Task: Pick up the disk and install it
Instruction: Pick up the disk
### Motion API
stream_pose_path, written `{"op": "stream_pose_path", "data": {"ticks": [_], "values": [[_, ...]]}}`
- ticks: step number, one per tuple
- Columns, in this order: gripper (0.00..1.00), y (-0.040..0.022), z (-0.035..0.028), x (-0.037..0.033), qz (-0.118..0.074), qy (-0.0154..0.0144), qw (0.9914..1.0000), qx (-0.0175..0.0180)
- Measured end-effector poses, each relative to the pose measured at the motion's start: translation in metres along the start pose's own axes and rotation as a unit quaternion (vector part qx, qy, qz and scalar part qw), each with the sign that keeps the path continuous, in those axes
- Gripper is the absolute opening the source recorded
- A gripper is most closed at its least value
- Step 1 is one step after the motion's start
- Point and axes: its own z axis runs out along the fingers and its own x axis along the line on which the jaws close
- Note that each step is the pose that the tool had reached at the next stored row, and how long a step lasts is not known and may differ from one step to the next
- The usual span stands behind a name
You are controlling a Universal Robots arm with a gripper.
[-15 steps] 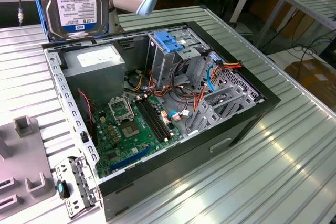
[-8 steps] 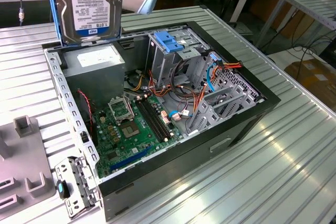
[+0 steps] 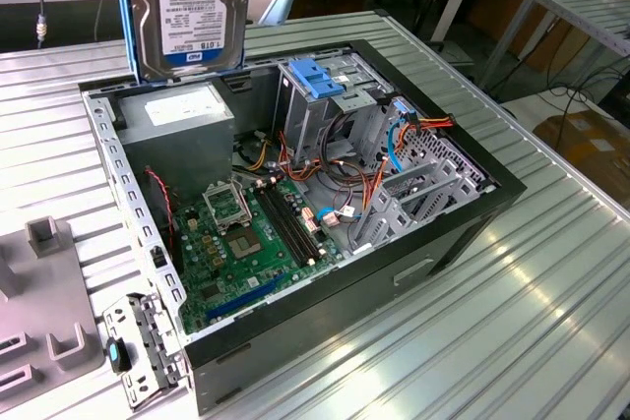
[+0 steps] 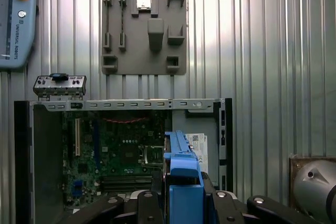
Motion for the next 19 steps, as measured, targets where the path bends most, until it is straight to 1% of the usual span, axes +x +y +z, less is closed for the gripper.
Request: {"op": "stream_pose_path", "data": {"ticks": [3,6,8,12,13,14,17,19], "values": [[0.37,-0.0013,0.0000,0.0000,0.000,-0.0001,1.00000,0.0000],[0.37,-0.0054,0.0002,-0.0001,0.000,0.0000,1.00000,0.0000],[0.37,-0.0123,0.0003,-0.0002,0.000,0.0000,1.00000,0.0000],[0.37,-0.0231,0.0004,0.0000,0.000,0.0000,1.00000,0.0000],[0.37,-0.0250,0.0004,0.0005,0.000,0.0000,1.00000,0.0000],[0.37,-0.0285,0.0007,0.0024,0.000,-0.0001,1.00000,0.0000],[0.37,-0.0333,0.0013,0.0070,0.000,-0.0001,1.00000,0.0000],[0.37,-0.0352,0.0016,0.0092,0.000,0.0000,1.00000,0.0000]]}}
